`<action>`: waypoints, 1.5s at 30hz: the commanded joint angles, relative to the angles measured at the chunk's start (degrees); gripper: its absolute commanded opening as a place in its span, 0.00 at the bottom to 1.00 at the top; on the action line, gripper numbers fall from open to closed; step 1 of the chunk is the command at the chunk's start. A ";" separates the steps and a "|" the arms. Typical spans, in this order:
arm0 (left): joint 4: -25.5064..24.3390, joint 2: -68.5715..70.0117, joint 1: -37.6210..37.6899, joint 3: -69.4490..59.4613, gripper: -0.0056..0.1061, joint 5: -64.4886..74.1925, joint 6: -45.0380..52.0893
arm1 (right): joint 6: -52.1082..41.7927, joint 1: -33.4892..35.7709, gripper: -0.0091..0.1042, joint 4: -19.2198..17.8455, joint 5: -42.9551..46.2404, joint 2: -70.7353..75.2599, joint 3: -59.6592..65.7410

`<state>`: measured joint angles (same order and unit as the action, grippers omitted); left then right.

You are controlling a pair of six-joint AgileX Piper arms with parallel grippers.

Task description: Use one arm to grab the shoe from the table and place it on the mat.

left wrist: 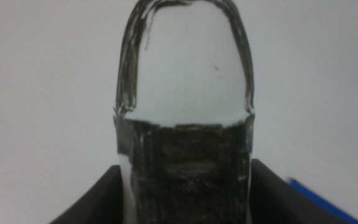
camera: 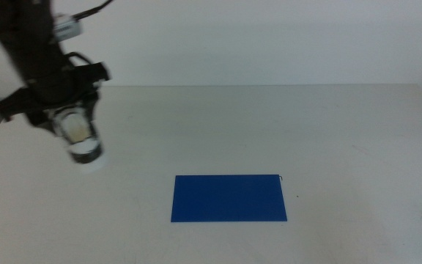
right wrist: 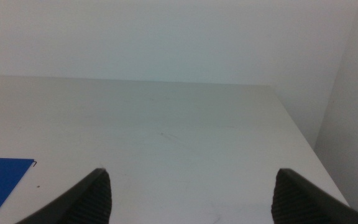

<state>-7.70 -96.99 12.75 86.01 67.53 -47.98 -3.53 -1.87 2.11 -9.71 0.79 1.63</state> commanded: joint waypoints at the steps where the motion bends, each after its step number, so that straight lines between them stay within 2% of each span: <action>1: -0.30 0.67 3.39 4.44 0.04 0.04 -2.73 | -0.72 0.18 0.67 -0.49 4.56 1.16 -0.54; 9: -0.19 -9.03 15.32 15.98 0.04 3.64 -5.91 | -0.72 0.18 0.67 -0.49 4.56 1.16 -0.54; 20: 0.50 -20.19 26.92 28.73 0.04 5.59 -5.97 | -0.72 0.18 0.67 -0.49 4.56 1.16 -0.54; 38: 1.37 -22.60 29.16 30.33 0.04 3.98 -9.40 | -0.72 0.18 0.67 -0.49 4.56 1.16 -0.54; 42: 2.04 -22.60 29.16 30.11 0.04 8.04 -9.55 | -0.72 0.18 0.67 -0.49 4.56 1.16 -0.54; 45: 0.82 -22.60 29.16 30.05 0.04 7.09 -10.36 | -0.72 0.18 0.67 -0.49 4.56 1.16 -0.54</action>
<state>-5.83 -123.41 41.71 114.36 70.96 -57.27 -3.53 -1.87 2.11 -9.71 0.79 1.63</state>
